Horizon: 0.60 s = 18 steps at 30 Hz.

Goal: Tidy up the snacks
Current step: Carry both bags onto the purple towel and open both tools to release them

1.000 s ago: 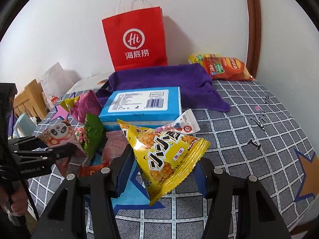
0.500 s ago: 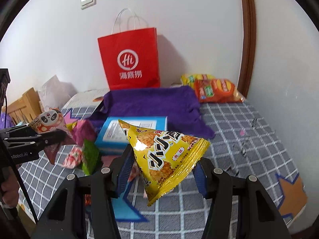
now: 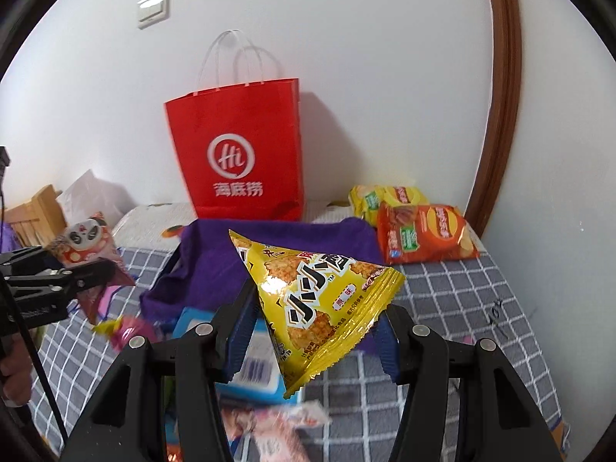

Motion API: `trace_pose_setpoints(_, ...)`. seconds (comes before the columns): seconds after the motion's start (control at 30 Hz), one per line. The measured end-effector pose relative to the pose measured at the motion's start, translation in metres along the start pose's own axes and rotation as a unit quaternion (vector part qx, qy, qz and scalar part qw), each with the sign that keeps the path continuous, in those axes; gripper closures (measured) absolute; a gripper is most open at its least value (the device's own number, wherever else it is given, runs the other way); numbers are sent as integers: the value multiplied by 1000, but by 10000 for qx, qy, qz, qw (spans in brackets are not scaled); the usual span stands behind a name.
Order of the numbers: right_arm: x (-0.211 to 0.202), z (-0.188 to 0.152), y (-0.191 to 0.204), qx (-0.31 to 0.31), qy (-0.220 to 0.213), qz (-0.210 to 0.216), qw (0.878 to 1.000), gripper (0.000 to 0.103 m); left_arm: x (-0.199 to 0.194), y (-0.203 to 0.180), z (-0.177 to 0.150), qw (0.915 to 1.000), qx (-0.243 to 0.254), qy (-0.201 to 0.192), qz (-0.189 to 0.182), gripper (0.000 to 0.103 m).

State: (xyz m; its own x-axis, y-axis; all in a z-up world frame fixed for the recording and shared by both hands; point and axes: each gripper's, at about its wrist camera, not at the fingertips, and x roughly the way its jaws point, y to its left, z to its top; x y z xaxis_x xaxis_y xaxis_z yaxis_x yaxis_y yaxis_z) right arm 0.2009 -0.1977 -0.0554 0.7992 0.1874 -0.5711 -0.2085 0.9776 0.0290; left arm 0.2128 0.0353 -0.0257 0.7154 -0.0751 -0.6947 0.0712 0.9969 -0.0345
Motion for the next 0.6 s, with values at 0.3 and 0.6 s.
trace_pose_setpoints(0.3,51,38,-5,127,163,118,9997,48,34,1,36,9999,-55,69,86,48)
trace_pose_setpoints(0.6,87,72,-2,3,93,167,9998,48,61,-4,62,9998,53,154,114,48)
